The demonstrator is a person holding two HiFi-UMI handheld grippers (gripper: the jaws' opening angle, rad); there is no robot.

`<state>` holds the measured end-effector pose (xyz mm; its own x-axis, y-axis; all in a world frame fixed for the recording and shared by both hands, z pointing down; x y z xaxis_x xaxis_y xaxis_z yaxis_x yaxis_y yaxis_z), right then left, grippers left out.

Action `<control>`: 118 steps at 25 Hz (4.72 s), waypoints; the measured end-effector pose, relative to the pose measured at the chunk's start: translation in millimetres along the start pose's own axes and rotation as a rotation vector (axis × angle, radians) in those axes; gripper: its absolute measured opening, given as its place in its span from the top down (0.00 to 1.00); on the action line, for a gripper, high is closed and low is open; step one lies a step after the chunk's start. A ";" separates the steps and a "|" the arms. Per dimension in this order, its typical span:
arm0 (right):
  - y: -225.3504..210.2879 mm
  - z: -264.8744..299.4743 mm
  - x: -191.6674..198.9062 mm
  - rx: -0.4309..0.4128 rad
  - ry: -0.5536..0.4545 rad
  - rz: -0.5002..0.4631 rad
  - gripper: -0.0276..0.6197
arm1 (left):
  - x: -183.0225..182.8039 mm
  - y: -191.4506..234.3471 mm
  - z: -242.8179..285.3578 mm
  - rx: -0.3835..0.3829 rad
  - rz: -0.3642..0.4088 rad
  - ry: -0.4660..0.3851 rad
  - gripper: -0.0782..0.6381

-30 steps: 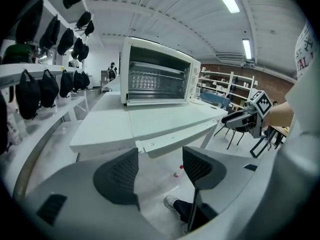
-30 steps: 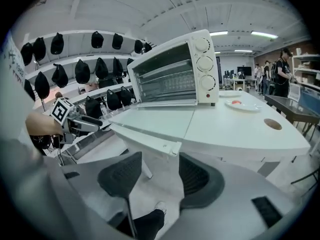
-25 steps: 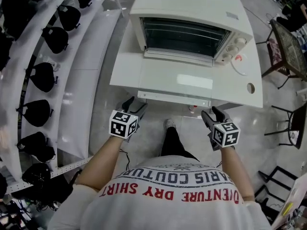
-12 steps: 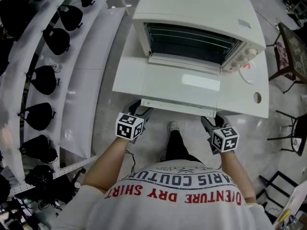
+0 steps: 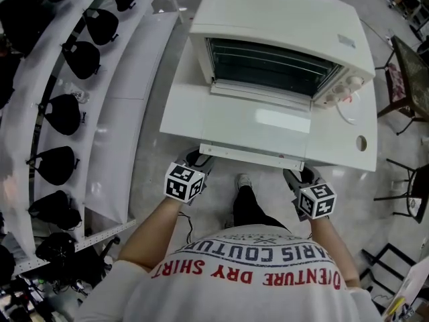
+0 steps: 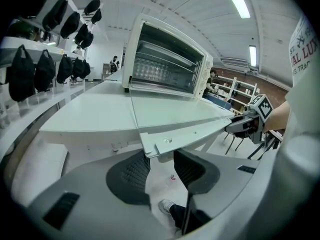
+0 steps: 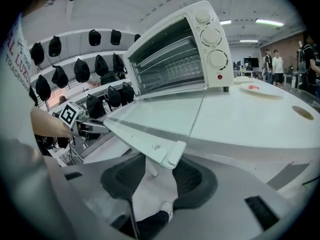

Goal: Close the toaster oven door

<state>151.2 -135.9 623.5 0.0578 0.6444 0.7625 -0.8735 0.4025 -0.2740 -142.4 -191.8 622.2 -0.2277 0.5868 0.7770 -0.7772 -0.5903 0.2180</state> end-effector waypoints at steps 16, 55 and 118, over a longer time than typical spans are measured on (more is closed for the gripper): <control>1.4 -10.5 -5.8 -0.006 -0.049 0.087 0.73 | -9.2 -4.3 -7.7 0.030 -0.035 -0.024 0.67; 19.0 -50.0 -44.5 0.022 -0.217 0.164 0.79 | -55.5 -16.8 -47.1 0.015 -0.068 -0.150 0.72; 8.1 -99.2 -224.2 -0.014 -0.458 0.101 0.77 | -240.0 -15.9 -82.4 -0.015 -0.011 -0.374 0.73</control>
<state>179.2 -212.7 392.2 -0.2492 0.3290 0.9109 -0.8571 0.3630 -0.3656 -123.7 -277.6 383.5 0.0084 0.3485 0.9373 -0.7877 -0.5751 0.2209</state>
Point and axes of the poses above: the fingertips, and each gripper's own axes: z forward along the fingers, y to its left, x out of its underside, the point moved 4 cm from there along -z, backward along the fingers, and after that the axes turned 3 degrees about -y, right-handed, at the moved point
